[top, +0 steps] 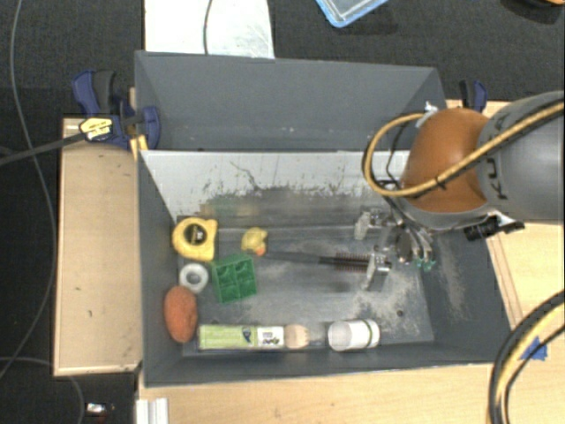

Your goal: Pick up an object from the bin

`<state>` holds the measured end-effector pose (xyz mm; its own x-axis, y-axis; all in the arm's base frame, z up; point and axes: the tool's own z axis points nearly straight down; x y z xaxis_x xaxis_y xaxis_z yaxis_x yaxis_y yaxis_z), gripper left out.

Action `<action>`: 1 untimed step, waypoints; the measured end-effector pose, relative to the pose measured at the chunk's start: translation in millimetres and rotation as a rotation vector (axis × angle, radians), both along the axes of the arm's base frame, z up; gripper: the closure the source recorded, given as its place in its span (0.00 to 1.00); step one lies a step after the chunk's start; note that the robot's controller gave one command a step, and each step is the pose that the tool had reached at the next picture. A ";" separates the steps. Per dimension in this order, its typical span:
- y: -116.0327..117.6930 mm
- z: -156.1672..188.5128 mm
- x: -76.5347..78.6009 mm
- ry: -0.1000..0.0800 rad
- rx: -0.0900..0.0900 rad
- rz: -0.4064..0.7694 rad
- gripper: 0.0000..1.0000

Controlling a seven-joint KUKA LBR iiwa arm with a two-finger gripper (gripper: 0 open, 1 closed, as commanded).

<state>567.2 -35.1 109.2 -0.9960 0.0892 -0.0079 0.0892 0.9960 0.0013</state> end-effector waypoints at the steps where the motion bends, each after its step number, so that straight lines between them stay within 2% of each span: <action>1: 2.2 -40.1 -2.4 -0.012 0.001 -0.100 0.00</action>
Offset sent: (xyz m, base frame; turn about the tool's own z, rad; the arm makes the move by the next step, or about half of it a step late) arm -0.0092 0.0237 -0.0392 0.0371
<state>564.8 -32.9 69.1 -0.9819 0.1883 -0.0200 0.1882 0.9821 0.0038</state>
